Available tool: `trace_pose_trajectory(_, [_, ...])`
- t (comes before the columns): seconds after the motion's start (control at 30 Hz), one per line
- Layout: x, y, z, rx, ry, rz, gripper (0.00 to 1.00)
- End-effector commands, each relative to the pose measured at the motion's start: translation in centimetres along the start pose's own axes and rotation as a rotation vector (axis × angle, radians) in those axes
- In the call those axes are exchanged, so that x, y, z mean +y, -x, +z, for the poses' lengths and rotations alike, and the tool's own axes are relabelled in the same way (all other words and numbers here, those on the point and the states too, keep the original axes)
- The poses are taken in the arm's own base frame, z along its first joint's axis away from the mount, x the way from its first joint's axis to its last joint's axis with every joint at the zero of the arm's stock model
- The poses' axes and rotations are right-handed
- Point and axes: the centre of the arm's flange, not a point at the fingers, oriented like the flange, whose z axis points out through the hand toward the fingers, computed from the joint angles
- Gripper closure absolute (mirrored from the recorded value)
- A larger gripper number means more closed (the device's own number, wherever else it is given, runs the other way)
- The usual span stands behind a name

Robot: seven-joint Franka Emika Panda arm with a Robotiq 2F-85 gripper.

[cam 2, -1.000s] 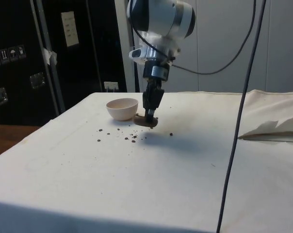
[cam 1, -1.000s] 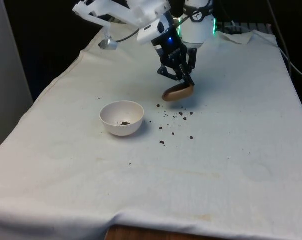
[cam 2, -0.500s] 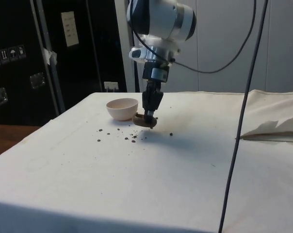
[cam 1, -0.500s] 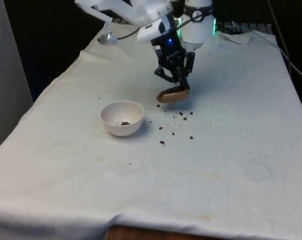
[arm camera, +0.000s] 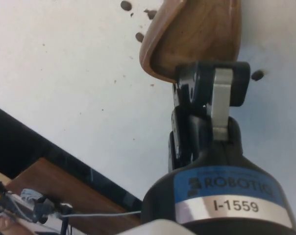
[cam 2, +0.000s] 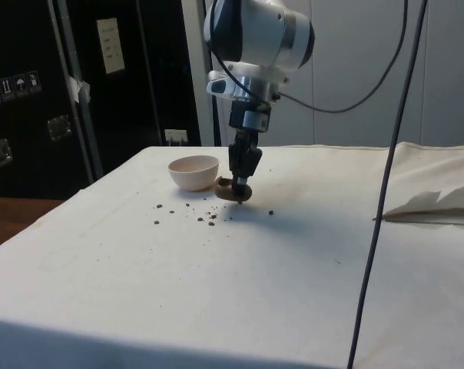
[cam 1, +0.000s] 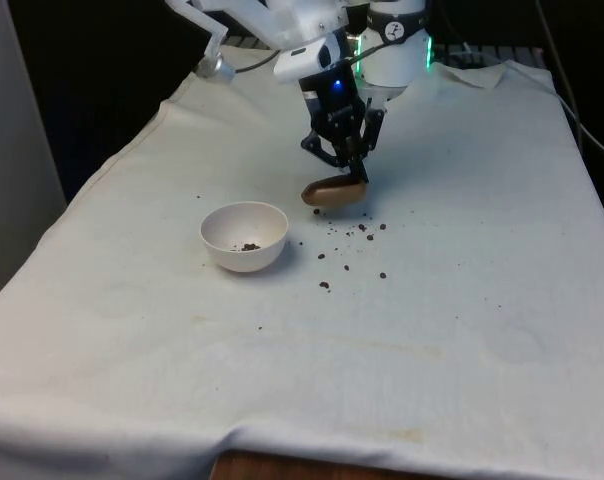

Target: Pour the coffee beans from the cup into the bowl.

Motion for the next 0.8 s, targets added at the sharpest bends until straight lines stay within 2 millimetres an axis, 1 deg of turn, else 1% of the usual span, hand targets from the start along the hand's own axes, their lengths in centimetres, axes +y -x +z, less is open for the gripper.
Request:
trace_pose_trajectory(0.0, [-0.01,0.24,0.13,-0.018,0.020,0.001,1.00])
trace_pose_trajectory(0.03, [-0.02,0.05,0.03,-0.002,0.003,-0.001,1.00])
trace_pose_trajectory(0.27, [0.03,0.41,0.20,-0.027,0.053,-0.005,1.00])
trace_pose_trajectory(0.67, [0.09,0.38,0.05,-0.031,0.100,-0.023,1.00])
trace_pose_trajectory(0.77, [0.13,0.67,0.26,-0.051,0.129,-0.024,1.00])
